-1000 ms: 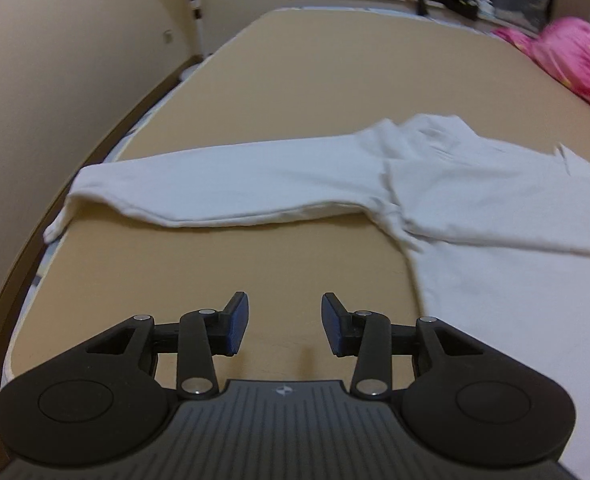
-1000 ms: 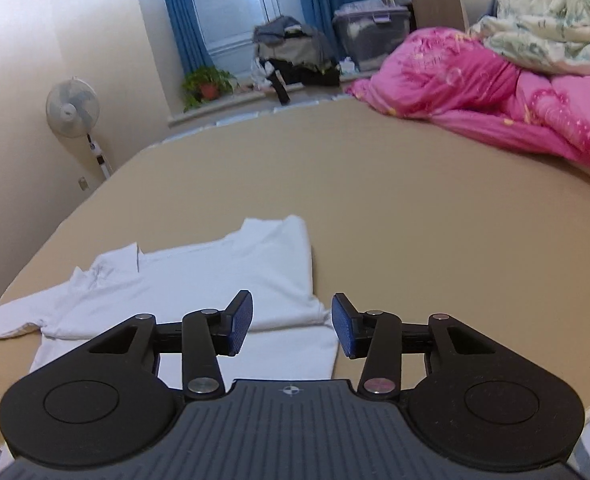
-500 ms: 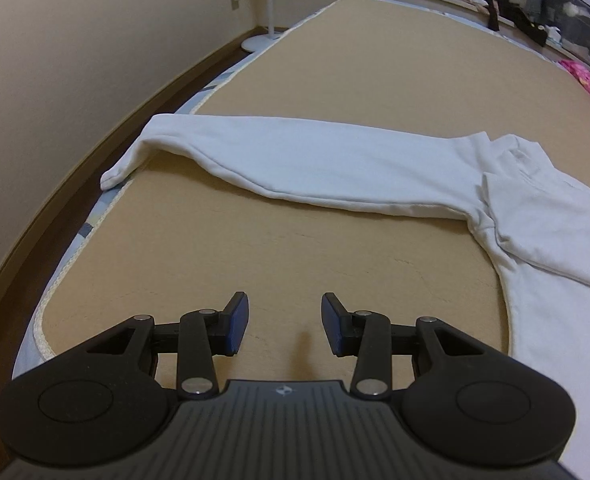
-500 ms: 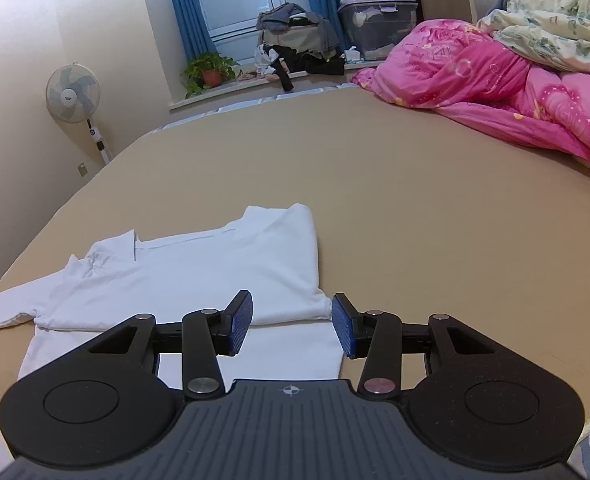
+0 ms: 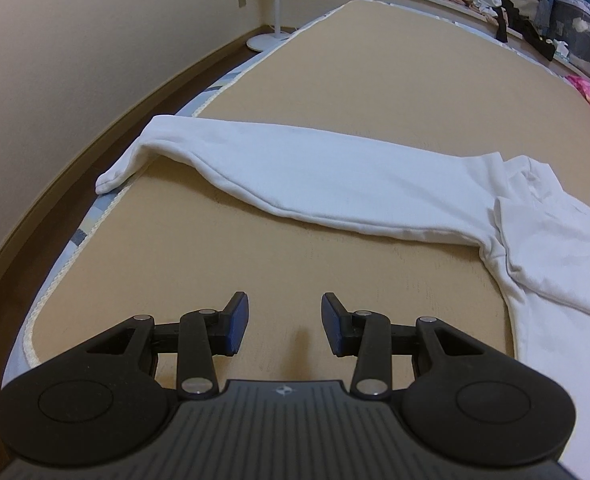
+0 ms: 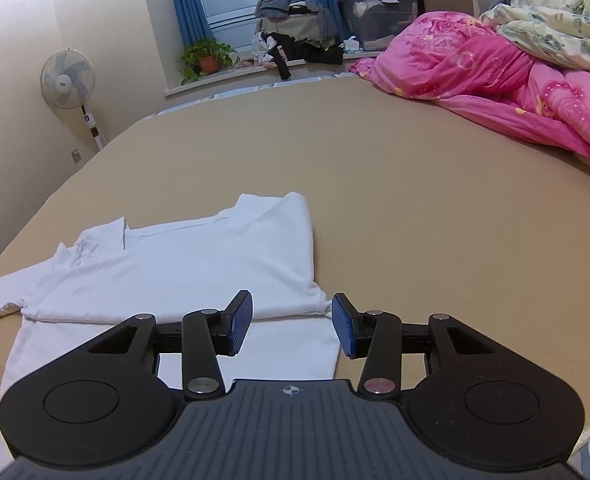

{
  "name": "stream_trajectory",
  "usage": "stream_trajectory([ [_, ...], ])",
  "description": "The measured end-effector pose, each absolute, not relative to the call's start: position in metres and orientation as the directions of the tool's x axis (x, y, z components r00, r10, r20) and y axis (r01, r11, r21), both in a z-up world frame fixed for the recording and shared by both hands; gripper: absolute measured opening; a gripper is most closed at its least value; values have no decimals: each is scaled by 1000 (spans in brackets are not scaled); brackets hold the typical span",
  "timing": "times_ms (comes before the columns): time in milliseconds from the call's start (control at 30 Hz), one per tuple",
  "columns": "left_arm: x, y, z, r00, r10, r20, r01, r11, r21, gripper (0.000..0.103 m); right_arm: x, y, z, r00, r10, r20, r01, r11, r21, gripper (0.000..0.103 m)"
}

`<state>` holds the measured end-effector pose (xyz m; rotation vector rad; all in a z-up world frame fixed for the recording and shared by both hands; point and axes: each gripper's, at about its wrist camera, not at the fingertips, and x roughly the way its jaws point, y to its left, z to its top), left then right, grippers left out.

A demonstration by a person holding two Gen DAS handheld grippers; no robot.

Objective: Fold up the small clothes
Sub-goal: 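Grasp the cuff of the other white sleeve with the left gripper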

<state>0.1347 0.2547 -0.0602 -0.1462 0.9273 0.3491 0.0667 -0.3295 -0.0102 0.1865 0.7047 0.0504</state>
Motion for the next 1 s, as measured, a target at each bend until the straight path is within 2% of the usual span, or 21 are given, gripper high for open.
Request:
stream_trajectory([
  [100, 144, 262, -62, 551, 222, -804, -362, 932, 10, 45, 69, -327, -12, 763, 95, -639, 17, 986, 167, 46],
  [167, 151, 273, -63, 557, 223, -800, -386, 922, -11, 45, 70, -328, -12, 766, 90, -637, 16, 987, 159, 42],
  [233, 158, 291, -64, 568, 208, -796, -429, 900, -71, 45, 73, -329, -15, 762, 98, -640, 11, 986, 164, 10],
  [267, 162, 301, -64, 579, 200, -790, -452, 886, -107, 45, 73, -329, -16, 761, 97, -642, 11, 987, 162, 5],
  [300, 165, 311, -64, 591, 195, -783, -472, 870, -139, 47, 74, -328, -17, 762, 91, -641, 11, 988, 154, 5],
  [433, 172, 353, -70, 644, 183, -743, -561, 772, -297, 66, 78, -330, -21, 737, 108, -667, 2, 987, 163, 6],
  [567, 180, 392, -83, 665, 166, -728, -624, 659, -420, 66, 82, -331, -27, 709, 115, -696, -6, 988, 157, 6],
  [733, 189, 428, -93, 687, 204, -698, -667, 558, -494, 65, 87, -332, -32, 693, 116, -711, -16, 989, 146, 6],
  [767, 192, 433, -96, 684, 210, -699, -676, 544, -498, 63, 88, -332, -33, 689, 116, -715, -15, 989, 145, 6],
  [800, 195, 437, -98, 681, 212, -701, -681, 537, -499, 51, 90, -331, -35, 685, 114, -720, -14, 990, 144, 6],
  [833, 199, 441, -101, 678, 212, -704, -683, 535, -497, 31, 92, -332, -36, 681, 114, -723, -16, 990, 141, 6],
  [900, 207, 441, -103, 650, 237, -722, -704, 545, -455, 5, 95, -331, -39, 677, 114, -727, -23, 991, 133, 6],
  [1000, 219, 423, -87, 600, 328, -729, -735, 585, -342, 5, 100, -328, -43, 668, 112, -735, -37, 992, 117, 6],
])
